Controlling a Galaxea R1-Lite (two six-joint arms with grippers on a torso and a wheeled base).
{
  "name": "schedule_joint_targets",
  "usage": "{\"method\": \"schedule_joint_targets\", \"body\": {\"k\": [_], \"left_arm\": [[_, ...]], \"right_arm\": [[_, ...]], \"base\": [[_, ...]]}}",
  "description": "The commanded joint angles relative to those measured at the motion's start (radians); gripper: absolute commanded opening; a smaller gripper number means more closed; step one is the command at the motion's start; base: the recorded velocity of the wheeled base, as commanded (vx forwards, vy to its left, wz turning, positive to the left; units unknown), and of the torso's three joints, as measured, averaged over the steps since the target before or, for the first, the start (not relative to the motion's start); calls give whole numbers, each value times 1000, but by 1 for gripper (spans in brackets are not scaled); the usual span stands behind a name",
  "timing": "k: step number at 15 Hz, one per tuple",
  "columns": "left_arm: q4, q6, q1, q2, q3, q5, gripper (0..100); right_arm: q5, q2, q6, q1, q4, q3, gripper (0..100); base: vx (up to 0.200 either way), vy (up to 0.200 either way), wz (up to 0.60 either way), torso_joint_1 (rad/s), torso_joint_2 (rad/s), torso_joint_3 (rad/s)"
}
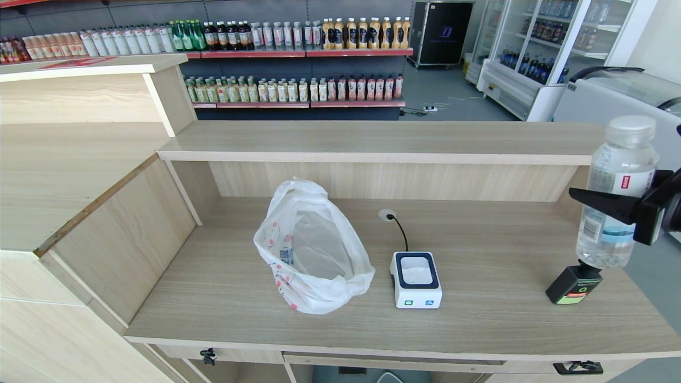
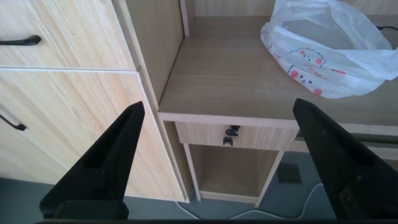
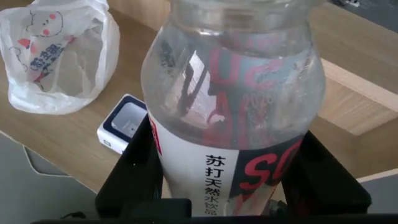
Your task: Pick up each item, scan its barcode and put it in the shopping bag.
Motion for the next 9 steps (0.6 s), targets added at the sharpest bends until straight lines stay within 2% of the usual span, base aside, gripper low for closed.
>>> {"method": "schedule_joint_targets", "body": {"k": [1,5,9], "left_arm": [[0,0,0,0,0,0,100],[0,0,0,0,0,0,100],[0,-2,0,0,0,0,100]], "right_arm": [[0,10,-39,-23,0,-3,0],[-1,17,-129,-41,0,-2,0],[-63,20,-192,-38,-3,0,0]], "base": [[0,0,0,0,0,0],[0,0,0,0,0,0],[0,0,600,1,5,4]]}}
